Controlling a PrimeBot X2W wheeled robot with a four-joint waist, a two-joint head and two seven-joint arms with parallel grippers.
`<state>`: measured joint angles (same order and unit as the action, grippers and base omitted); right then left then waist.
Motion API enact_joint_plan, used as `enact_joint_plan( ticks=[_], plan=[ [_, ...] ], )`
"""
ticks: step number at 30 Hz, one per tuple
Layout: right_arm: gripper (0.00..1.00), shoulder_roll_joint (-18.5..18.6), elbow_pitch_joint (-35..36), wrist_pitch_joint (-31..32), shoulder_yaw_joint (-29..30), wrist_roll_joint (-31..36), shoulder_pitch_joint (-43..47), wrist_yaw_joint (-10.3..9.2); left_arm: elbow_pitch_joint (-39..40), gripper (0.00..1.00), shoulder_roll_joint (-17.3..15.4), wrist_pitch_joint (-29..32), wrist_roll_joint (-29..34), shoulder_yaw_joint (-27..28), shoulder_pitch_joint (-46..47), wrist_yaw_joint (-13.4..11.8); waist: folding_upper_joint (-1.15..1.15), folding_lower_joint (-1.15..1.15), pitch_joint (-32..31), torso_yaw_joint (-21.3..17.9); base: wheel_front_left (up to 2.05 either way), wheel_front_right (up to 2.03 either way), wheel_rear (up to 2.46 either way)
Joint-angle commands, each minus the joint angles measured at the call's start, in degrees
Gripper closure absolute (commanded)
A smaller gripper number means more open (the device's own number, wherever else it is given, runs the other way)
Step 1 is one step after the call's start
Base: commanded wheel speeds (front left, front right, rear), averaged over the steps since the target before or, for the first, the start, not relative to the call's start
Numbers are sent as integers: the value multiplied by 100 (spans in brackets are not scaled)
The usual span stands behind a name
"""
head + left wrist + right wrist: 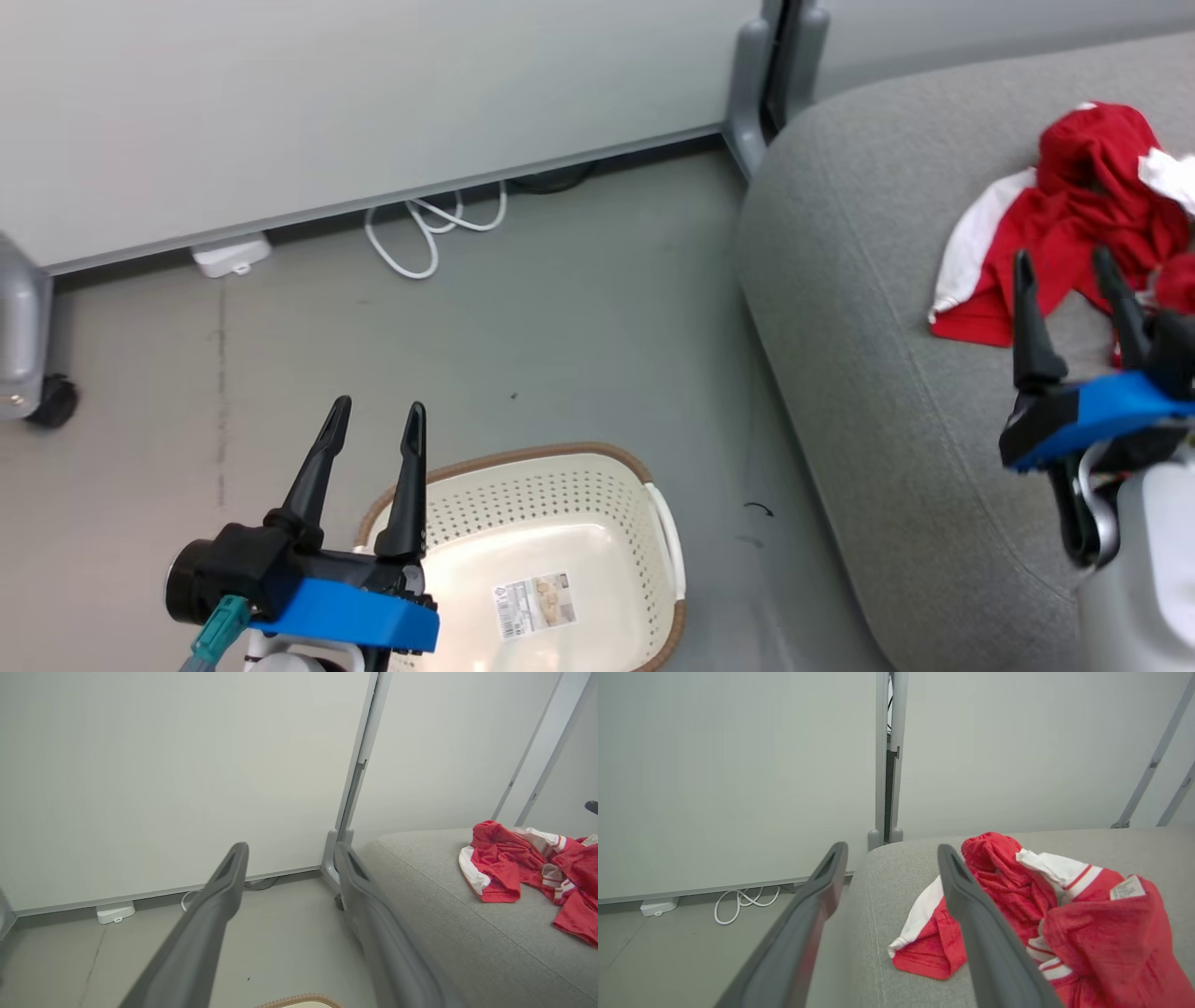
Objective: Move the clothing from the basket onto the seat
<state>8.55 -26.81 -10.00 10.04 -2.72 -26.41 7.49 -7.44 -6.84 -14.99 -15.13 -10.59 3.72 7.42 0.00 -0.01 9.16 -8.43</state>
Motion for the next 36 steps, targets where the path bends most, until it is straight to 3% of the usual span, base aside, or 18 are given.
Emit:
enact_joint_plan(
  ticks=[1,7,13,21,36],
  plan=[
    [0,-61,271,69,4,-31,277,1,-17,0,34,-29,-21,40,-33,5,0,1,-105,163,0,0,0],
    [0,-319,1246,383,23,51,1153,2,-167,0,119,-29,14,179,-132,7,0,1,-255,473,0,0,0],
    [0,-490,1758,468,-65,97,1722,1,-320,0,194,-29,33,386,-237,7,0,1,-431,753,0,0,0],
    [0,-561,1881,500,-256,187,2229,1,-655,0,254,-28,99,604,-281,7,0,1,-687,1063,0,0,0],
    [0,-570,1899,548,-643,60,2406,1,-946,0,217,-28,72,651,-191,7,0,1,-765,1194,0,0,0]
  ],
)
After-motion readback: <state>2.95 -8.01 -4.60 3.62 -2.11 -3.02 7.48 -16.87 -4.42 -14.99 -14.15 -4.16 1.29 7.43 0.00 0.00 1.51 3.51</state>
